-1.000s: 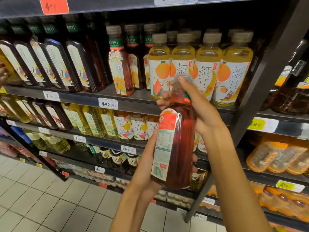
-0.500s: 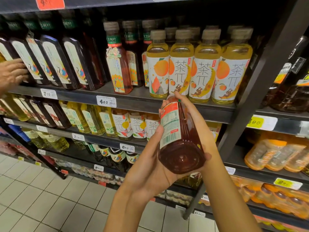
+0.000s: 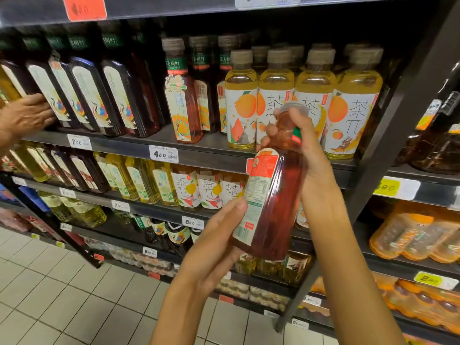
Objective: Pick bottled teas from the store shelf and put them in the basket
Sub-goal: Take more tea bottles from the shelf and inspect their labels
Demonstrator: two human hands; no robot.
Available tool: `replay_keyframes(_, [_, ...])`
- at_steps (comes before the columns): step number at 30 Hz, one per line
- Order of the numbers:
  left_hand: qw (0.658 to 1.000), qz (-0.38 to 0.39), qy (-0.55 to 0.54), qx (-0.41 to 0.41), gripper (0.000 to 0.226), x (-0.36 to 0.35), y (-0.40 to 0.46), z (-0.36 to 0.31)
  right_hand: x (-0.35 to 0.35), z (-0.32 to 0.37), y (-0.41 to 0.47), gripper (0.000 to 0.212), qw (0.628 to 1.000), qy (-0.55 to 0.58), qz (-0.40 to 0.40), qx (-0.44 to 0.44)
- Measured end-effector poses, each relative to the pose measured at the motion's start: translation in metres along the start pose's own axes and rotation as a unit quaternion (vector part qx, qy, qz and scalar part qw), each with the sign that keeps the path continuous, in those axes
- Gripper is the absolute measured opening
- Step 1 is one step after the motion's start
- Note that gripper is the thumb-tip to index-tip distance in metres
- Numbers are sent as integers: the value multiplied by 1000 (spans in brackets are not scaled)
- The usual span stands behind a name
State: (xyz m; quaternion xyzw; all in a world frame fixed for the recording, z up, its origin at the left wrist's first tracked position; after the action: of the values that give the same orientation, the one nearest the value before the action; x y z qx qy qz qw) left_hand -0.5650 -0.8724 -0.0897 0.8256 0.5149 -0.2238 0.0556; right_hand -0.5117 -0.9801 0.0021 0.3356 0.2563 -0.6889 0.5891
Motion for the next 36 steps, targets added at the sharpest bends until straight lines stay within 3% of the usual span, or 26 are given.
replay_keyframes(4, [992,-58,91,-65,48,6,8,-8,-8,27,-7,12,982,-129,-53,124])
replay_keyframes(8, [994,-74,46,-63,51,3,14,-2,-18,31,-18,25,954,-239,-51,173])
replay_keyframes(12, [998,-13,-52,10,54,2,14,12,-23,20,-17,28,960,-245,19,133])
replay_keyframes(17, [989,70,-87,95,74,-14,6,27,-25,-7,-7,32,991,-118,56,28])
replay_keyframes(20, [998,35,-31,53,69,-2,9,19,-20,-9,-2,23,993,-106,38,21])
replay_keyframes(24, [999,13,14,28,81,3,8,11,-10,-4,4,18,980,-190,-10,53])
replay_keyframes(27, [995,40,-73,61,74,-8,0,14,-6,-14,8,25,973,-229,-24,1])
replay_keyframes(36, [963,128,-208,117,75,-35,-18,2,-2,-36,9,37,984,-144,-37,-101])
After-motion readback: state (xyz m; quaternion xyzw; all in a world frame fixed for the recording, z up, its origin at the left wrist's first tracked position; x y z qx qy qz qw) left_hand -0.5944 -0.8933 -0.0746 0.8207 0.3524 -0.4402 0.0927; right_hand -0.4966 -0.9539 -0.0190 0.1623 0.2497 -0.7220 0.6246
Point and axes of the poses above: each hand's wrist, its own y-axis towards the middle knuckle, its own x-axis out of the back of the hand, z = x × y, the point moved 10 cm from there along y, towards the middle knuckle, and after that the axes turned 11 degrees about -z, right-handed, at the moved point
